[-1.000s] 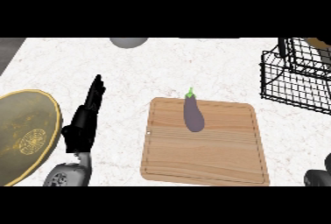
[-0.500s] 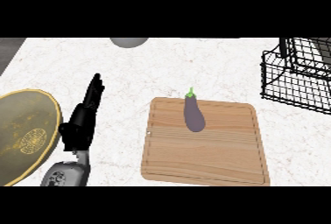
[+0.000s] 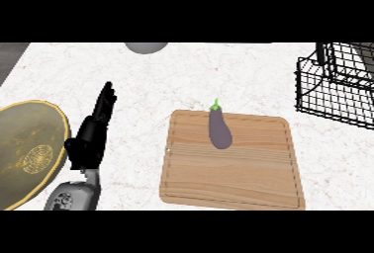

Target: Pick the can from the cutting board and place it in the tiered basket

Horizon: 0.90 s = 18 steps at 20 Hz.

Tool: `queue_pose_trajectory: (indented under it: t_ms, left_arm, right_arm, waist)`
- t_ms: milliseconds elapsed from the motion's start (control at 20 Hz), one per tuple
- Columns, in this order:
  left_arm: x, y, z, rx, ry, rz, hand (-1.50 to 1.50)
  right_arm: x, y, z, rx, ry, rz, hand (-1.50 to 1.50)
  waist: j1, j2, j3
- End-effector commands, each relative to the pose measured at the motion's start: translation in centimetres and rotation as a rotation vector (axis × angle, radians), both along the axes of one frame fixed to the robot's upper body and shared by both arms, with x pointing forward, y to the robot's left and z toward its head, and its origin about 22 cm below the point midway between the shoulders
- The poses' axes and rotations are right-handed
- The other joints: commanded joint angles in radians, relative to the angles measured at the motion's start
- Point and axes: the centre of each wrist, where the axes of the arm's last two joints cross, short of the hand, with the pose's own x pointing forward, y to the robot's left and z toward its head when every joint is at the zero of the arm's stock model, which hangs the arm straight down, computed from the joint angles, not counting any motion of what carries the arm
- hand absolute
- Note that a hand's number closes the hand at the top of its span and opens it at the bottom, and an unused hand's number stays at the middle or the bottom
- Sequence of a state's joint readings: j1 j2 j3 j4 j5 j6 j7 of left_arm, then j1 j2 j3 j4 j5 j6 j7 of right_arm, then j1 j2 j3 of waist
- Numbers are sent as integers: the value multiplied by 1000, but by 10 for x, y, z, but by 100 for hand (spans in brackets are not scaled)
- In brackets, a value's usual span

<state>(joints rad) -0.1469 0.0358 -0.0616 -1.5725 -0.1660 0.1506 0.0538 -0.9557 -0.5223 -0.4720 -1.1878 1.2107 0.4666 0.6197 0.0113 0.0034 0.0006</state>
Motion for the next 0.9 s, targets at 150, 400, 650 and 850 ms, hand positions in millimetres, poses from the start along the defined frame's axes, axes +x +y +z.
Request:
queue_pose_trajectory:
  t_ms: [150,400,650,850]
  left_arm:
    - [6,-6,4,-9,17,8,0]
    - [0,-17,3,-9,12,-5,0]
    - [6,1,0,-7,12,7,0]
    - [-9,-3,-3,-9,20,25,0]
  right_arm:
    - [9,-9,-29,240,-135,8,-150]
    - [-10,-38,-3,317,-334,-29,-150]
    - [-44,-55,33,348,-479,-192,-150]
    - [-89,-102,16,436,-548,-284,-150]
  waist:
    - [-4,-1,0]
    - [-7,-5,0]
    - [-21,-9,-1]
    - [-28,-13,0]
